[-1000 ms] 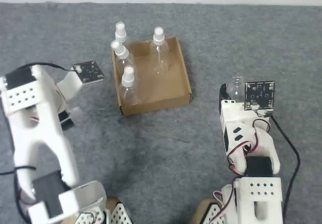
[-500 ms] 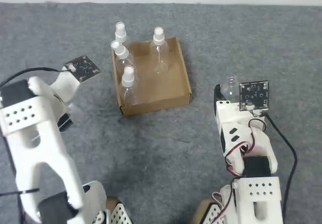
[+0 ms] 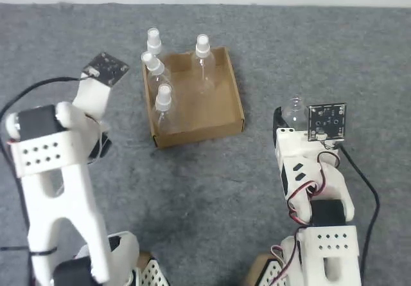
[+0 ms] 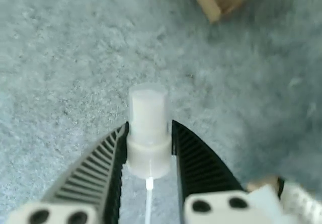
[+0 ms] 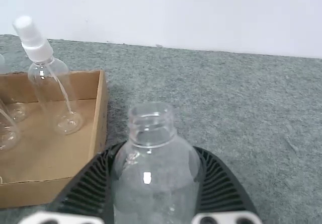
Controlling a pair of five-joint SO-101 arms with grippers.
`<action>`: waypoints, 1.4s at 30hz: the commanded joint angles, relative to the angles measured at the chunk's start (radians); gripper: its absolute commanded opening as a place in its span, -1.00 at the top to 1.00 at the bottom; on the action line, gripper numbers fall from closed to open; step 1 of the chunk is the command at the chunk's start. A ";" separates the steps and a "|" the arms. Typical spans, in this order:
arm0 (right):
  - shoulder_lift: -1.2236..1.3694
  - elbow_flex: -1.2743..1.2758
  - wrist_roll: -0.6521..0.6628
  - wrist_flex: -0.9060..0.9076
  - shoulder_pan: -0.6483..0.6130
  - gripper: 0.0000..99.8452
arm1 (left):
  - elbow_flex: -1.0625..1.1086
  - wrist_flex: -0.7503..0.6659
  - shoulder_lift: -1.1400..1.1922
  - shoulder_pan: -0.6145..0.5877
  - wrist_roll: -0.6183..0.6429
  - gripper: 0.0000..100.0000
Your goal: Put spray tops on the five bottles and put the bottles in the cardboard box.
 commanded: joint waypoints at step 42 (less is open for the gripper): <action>-0.030 0.003 -0.005 -0.019 -0.114 0.95 | -0.073 -0.269 -0.089 0.273 0.919 0.98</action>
